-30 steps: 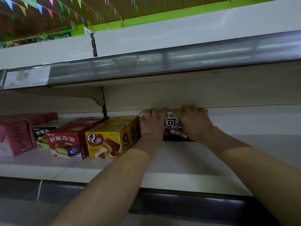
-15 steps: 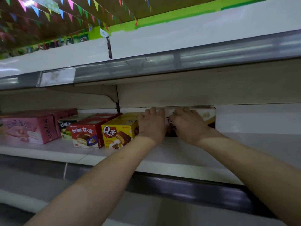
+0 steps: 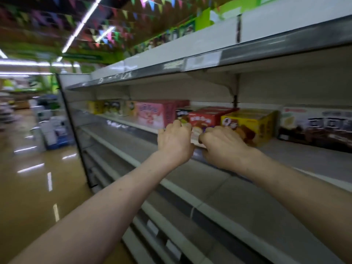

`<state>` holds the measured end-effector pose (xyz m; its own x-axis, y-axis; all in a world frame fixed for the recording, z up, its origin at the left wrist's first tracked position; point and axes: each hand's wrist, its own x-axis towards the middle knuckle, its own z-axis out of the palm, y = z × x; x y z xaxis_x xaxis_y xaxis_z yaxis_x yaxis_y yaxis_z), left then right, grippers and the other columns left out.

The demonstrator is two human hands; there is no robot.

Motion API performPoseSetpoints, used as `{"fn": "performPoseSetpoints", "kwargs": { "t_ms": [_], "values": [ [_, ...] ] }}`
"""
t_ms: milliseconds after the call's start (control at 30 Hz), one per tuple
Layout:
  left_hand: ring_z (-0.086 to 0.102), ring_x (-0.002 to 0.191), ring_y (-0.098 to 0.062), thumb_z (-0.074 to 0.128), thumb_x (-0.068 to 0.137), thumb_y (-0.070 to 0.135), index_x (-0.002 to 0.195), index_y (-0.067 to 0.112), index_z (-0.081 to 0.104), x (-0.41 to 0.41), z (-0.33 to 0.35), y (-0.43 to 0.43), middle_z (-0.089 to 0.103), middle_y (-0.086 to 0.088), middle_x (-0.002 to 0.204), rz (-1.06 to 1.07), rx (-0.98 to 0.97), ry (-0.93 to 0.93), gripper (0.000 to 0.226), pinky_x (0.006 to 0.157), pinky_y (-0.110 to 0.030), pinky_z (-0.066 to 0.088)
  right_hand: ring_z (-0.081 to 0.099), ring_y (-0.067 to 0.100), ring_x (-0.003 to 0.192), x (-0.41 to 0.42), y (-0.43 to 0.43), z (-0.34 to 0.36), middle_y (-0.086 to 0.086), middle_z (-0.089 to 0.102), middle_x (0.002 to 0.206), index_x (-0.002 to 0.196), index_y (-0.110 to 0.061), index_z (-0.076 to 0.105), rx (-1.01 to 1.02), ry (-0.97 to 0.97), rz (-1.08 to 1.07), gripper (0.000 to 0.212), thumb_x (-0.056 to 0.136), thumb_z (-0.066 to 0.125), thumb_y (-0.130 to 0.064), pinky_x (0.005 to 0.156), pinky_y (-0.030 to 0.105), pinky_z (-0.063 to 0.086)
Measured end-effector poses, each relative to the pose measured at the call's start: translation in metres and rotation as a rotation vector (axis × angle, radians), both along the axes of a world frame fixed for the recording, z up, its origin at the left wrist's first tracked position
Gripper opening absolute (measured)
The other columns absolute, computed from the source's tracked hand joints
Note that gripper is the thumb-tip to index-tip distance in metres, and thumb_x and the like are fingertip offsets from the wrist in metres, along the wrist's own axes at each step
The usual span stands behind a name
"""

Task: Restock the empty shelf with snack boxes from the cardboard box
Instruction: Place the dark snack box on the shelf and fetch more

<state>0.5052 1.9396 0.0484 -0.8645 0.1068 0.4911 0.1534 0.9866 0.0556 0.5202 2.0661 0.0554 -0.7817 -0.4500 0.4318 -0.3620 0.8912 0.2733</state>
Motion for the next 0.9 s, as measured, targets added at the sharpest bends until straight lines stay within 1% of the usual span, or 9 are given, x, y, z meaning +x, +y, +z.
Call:
{"fn": "performPoseSetpoints", "kwargs": {
  "t_ms": [200,333,433,500,567,667,767,833,900],
  "values": [
    [0.050,0.116,-0.033,0.058,0.090,0.028,0.128,0.018,0.052,0.042,-0.027,-0.117,0.049,-0.011,0.126,0.237,-0.026,-0.154,0.040,0.090,-0.041,0.036,0.055,0.030,0.111,0.009,-0.115,-0.030,0.009,0.059,0.120,0.119,-0.014,0.058,0.038,-0.090,0.243,0.028,0.095,0.048,-0.022,0.074,0.032,0.032],
    [0.049,0.118,-0.033,0.056,0.090,0.025,0.127,0.020,0.054,0.083,-0.055,-0.193,0.050,-0.010,0.123,0.378,-0.008,-0.245,0.038,0.090,-0.040,0.036,0.056,0.031,0.113,0.031,-0.194,-0.061,0.010,0.060,0.121,0.119,-0.013,0.060,0.045,-0.146,0.388,0.030,0.093,0.049,-0.022,0.082,0.034,0.043],
    [0.050,0.117,-0.031,0.059,0.089,0.028,0.123,0.020,0.054,0.122,-0.076,-0.253,0.050,-0.009,0.122,0.480,-0.004,-0.324,0.035,0.087,-0.039,0.037,0.058,0.031,0.108,0.054,-0.258,-0.086,0.010,0.061,0.116,0.112,-0.013,0.061,0.056,-0.193,0.487,0.024,0.093,0.048,-0.019,0.076,0.033,0.041],
    [0.050,0.119,-0.031,0.062,0.089,0.029,0.128,0.021,0.053,0.150,-0.089,-0.294,0.049,-0.009,0.126,0.549,0.008,-0.377,0.041,0.091,-0.040,0.039,0.059,0.028,0.103,0.070,-0.303,-0.100,0.007,0.062,0.111,0.107,-0.015,0.061,0.069,-0.226,0.548,0.019,0.093,0.049,-0.018,0.070,0.031,0.037],
    [0.049,0.121,-0.031,0.062,0.089,0.030,0.131,0.021,0.051,0.179,-0.102,-0.335,0.048,-0.009,0.130,0.616,0.019,-0.430,0.045,0.093,-0.041,0.040,0.058,0.025,0.103,0.089,-0.349,-0.116,0.005,0.061,0.112,0.111,-0.016,0.060,0.079,-0.254,0.613,0.021,0.093,0.050,-0.018,0.070,0.030,0.034],
    [0.049,0.121,-0.030,0.063,0.090,0.032,0.132,0.021,0.050,0.223,-0.122,-0.394,0.049,-0.009,0.129,0.697,0.050,-0.502,0.045,0.093,-0.041,0.042,0.057,0.025,0.106,0.120,-0.415,-0.137,0.004,0.061,0.114,0.117,-0.016,0.059,0.074,-0.310,0.703,0.026,0.092,0.051,-0.020,0.075,0.031,0.039],
    [0.051,0.115,-0.029,0.061,0.090,0.029,0.127,0.021,0.053,0.261,-0.142,-0.448,0.049,-0.008,0.123,0.758,0.116,-0.569,0.038,0.084,-0.039,0.044,0.059,0.024,0.103,0.154,-0.473,-0.156,0.004,0.062,0.113,0.117,-0.016,0.060,0.089,-0.434,0.776,0.027,0.092,0.052,-0.022,0.075,0.031,0.044],
    [0.054,0.105,-0.028,0.061,0.090,0.029,0.115,0.021,0.055,0.284,-0.155,-0.481,0.049,-0.006,0.118,0.781,0.171,-0.610,0.028,0.076,-0.036,0.043,0.061,0.023,0.098,0.174,-0.507,-0.167,0.003,0.064,0.109,0.114,-0.016,0.062,0.093,-0.510,0.807,0.025,0.092,0.052,-0.023,0.074,0.031,0.050],
    [0.056,0.099,-0.027,0.062,0.087,0.026,0.103,0.020,0.055,0.305,-0.166,-0.511,0.052,-0.006,0.118,0.798,0.223,-0.645,0.018,0.073,-0.036,0.045,0.062,0.021,0.090,0.189,-0.536,-0.179,0.002,0.065,0.103,0.106,-0.016,0.062,0.114,-0.559,0.838,0.020,0.092,0.051,-0.023,0.067,0.029,0.049]
  ]
}}
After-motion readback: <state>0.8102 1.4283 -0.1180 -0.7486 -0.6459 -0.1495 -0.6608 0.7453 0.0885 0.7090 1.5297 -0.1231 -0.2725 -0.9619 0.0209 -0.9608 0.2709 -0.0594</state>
